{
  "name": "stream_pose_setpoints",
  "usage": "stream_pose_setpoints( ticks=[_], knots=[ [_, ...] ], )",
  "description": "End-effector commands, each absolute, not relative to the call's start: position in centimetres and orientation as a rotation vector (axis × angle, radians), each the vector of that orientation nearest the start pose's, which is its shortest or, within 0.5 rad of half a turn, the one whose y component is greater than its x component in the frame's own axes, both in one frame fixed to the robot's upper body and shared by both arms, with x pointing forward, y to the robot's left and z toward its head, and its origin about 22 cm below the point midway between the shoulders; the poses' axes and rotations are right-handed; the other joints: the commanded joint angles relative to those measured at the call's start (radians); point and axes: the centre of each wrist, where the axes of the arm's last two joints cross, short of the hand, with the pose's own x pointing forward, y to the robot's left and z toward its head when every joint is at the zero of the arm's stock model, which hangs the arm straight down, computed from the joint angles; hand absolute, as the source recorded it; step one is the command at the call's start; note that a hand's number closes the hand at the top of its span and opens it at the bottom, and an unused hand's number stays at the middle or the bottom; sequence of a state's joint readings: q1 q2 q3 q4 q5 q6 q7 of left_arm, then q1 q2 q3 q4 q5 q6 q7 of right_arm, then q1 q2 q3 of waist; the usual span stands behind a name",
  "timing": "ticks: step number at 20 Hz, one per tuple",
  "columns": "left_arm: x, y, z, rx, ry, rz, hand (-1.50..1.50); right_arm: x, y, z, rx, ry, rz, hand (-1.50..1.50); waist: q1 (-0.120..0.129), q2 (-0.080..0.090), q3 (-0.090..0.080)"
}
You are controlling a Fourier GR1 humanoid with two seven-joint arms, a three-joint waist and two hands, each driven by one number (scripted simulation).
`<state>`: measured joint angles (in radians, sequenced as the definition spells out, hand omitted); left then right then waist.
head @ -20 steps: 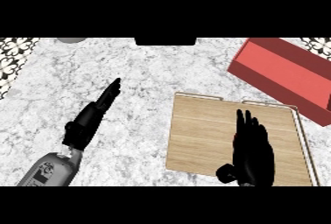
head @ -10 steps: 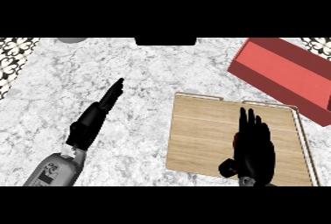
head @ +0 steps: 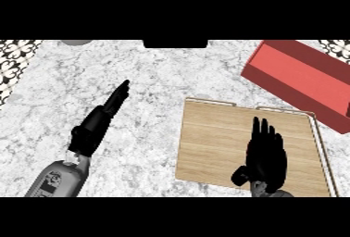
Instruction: Pick the tomato from the tray and place it in the cardboard box
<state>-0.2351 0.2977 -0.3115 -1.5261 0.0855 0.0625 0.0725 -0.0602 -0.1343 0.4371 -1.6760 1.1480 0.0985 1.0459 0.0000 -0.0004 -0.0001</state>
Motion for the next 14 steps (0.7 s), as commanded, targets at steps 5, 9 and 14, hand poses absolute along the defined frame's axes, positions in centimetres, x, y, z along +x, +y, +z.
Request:
stream_pose_setpoints(
  ticks=[5,9,14],
  knots=[
    [28.4,19.5,4.0,-0.048,-1.594,-0.457,0.0,22.8,-15.8,1.7,-1.122,-0.675,0.732,-1.5,-0.003,0.0,0.0],
    [27.2,23.1,2.9,-0.023,-1.593,-0.456,0.0,23.2,-15.2,0.7,-1.135,-0.646,0.749,-1.5,0.002,0.001,0.0],
    [28.1,22.8,4.0,-0.043,-1.584,-0.457,0.0,24.9,-14.5,1.1,-1.185,-0.615,0.757,-1.5,0.003,0.001,0.0]
  ],
)
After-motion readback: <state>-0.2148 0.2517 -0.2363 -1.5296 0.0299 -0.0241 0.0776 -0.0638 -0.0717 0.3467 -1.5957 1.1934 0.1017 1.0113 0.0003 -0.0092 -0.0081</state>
